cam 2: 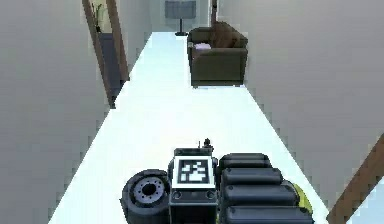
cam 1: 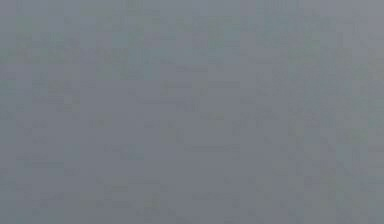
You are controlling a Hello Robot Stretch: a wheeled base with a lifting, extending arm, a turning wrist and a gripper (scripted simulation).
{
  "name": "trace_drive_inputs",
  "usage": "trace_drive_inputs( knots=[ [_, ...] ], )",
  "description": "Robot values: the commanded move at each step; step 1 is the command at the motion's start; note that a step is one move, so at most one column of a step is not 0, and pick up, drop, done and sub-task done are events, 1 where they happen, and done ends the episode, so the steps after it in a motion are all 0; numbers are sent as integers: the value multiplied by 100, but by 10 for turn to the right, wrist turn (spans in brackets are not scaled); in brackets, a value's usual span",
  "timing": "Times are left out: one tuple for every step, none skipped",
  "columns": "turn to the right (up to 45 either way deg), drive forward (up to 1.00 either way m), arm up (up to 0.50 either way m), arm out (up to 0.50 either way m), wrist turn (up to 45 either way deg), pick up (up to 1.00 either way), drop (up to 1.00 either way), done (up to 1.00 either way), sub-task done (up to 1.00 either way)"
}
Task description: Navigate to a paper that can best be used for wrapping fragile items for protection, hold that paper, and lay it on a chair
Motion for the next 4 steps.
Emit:
trace_drive_inputs(
  knots=[
    [270,0,0,0,0,0,0,0,0],
    [0,60,0,0,0,0,0,0,0],
    [450,0,0,0,0,0,0,0,0],
    [120,0,0,0,0,0,0,0,0]
  ],
)
